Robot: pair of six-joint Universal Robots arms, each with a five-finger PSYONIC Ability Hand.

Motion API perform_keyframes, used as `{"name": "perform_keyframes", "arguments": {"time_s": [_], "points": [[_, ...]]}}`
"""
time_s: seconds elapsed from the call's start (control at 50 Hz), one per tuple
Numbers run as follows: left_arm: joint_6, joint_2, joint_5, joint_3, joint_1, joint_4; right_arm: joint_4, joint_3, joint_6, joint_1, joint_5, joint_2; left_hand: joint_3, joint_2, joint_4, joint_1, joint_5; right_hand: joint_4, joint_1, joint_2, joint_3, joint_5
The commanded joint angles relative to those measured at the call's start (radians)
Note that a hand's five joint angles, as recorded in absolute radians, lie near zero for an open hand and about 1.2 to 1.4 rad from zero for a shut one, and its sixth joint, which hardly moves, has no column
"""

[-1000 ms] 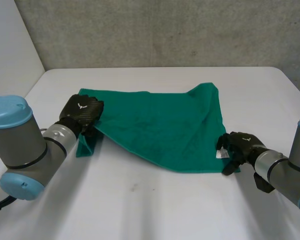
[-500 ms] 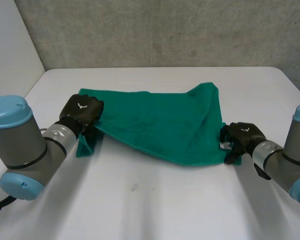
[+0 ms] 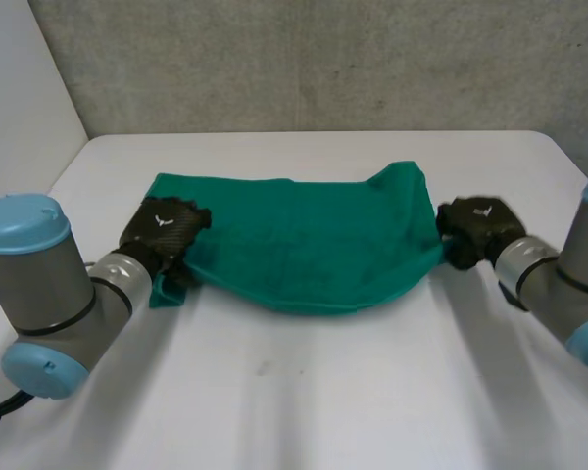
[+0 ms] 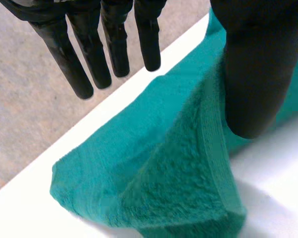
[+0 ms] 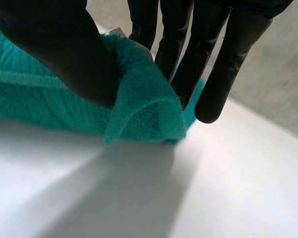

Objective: Fold the towel.

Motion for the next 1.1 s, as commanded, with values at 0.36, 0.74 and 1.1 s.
{"name": "perform_keyframes", "arguments": {"time_s": [0.36,0.74,1.1], "points": [[-0.008,-0.084,-0.078,-0.010,0.022,-0.060,0.080,0.075,-0.080,-0.127,0.013,-0.183,-0.076,-0.071,-0.065,-0.055,-0.064,0.210,0.434,0.232,0.220,0.250],[-0.292,-0.102,-0.064,0.047,0.015,-0.104,0.055,0.119,-0.083,-0.162,0.013,-0.207,-0.202,-0.198,-0.192,-0.181,-0.190,0.210,0.434,0.232,0.220,0.250],[-0.293,-0.236,-0.075,0.177,-0.033,-0.095,0.043,0.110,-0.083,-0.202,0.011,-0.204,0.012,0.017,0.023,0.033,0.024,0.210,0.434,0.232,0.220,0.250]]}}
